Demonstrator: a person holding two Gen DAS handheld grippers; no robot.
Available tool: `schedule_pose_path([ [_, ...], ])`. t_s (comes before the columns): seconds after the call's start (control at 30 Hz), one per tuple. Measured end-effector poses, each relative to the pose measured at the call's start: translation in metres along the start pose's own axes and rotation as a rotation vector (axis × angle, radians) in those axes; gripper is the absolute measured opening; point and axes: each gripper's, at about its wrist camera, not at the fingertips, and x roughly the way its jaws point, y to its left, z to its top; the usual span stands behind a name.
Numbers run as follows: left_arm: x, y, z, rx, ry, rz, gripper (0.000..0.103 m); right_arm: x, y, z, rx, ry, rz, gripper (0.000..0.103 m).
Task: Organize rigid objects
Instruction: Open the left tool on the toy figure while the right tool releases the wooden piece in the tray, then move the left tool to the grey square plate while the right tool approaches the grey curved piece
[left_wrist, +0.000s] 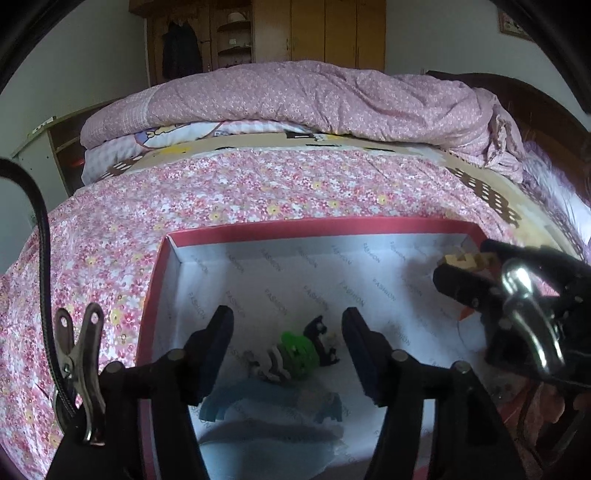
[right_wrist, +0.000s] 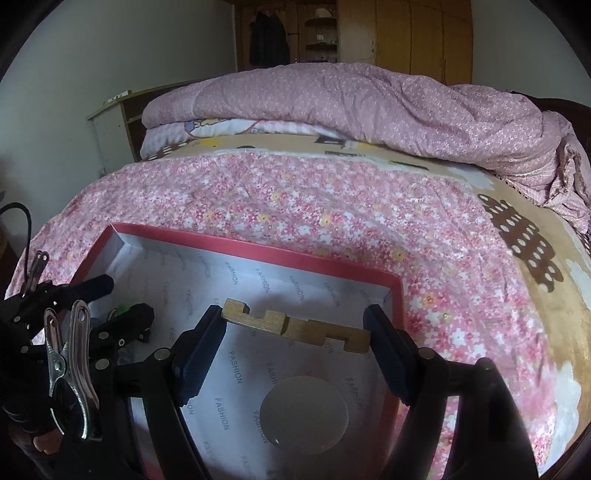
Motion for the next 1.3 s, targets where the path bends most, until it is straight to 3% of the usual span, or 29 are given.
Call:
schedule_pose_path([
  [0.77,-0.041,0.001,-0.008,-0.040,-0.016,-0.014,0.067,-0.032,0.002,-0.001,0.013,-0.047,0.033,0.084],
  [1.3,-0.091,-0.014,-0.047,-0.015,-0.023,-0.027,0.067,-0.097,0.010,-0.063,0.030,-0.025,0.053,0.084],
])
